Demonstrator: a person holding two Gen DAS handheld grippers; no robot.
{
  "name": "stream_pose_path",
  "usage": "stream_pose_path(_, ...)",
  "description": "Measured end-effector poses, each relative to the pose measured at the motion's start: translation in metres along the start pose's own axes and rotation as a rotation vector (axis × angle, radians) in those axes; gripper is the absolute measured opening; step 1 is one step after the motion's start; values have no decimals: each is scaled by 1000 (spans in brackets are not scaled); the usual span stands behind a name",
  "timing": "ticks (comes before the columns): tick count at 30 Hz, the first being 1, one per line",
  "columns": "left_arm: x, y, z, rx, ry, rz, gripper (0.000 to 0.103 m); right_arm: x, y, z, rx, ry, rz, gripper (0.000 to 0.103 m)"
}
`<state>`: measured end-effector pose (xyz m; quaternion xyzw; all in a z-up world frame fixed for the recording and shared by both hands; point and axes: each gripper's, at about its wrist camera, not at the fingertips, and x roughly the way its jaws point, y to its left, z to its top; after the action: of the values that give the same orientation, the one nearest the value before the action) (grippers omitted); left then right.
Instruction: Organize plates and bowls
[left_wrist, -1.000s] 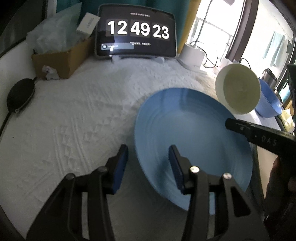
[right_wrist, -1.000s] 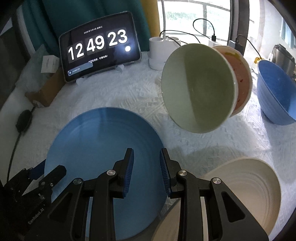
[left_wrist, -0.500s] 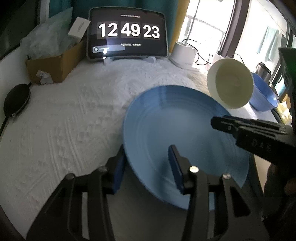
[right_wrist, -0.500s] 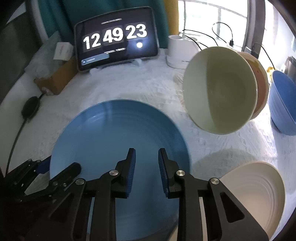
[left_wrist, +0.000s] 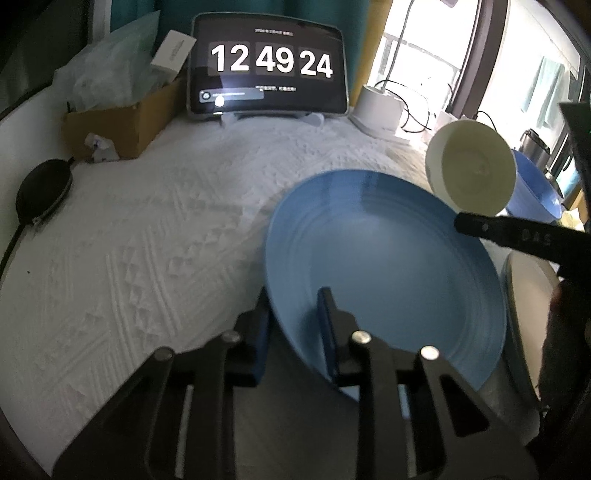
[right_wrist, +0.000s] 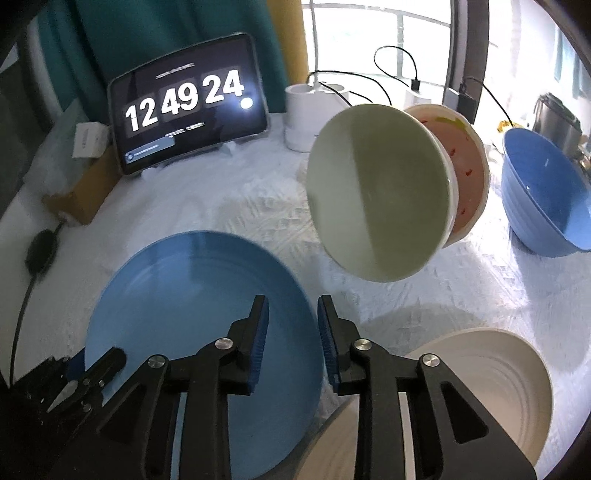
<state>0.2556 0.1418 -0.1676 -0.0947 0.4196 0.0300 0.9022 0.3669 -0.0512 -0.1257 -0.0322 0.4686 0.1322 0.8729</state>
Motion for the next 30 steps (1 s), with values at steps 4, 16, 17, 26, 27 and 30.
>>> stream_pose_path(4,0,2,0,-9,7,-15,24,15,-5,-3,45,76,11,32)
stream_pose_path(16,-2,1,0,-14,7,7,27,14,1,-10,2,74,-23,21)
stream_pose_path(17,-3,3,0,-23,3,6,27,13,1,-10,0,69,-19,20)
stream_pose_path(26,-20,7,-3,-25,-52,21,27,-6,11,-14,-30,20,15,20)
stream_pose_path(27,-21,7,-4,-26,-54,20,27,-7,11,-14,-29,16,17,20)
stream_pose_path(30,-25,6,-5,-29,-64,20,27,-13,12,-15,-26,2,24,20)
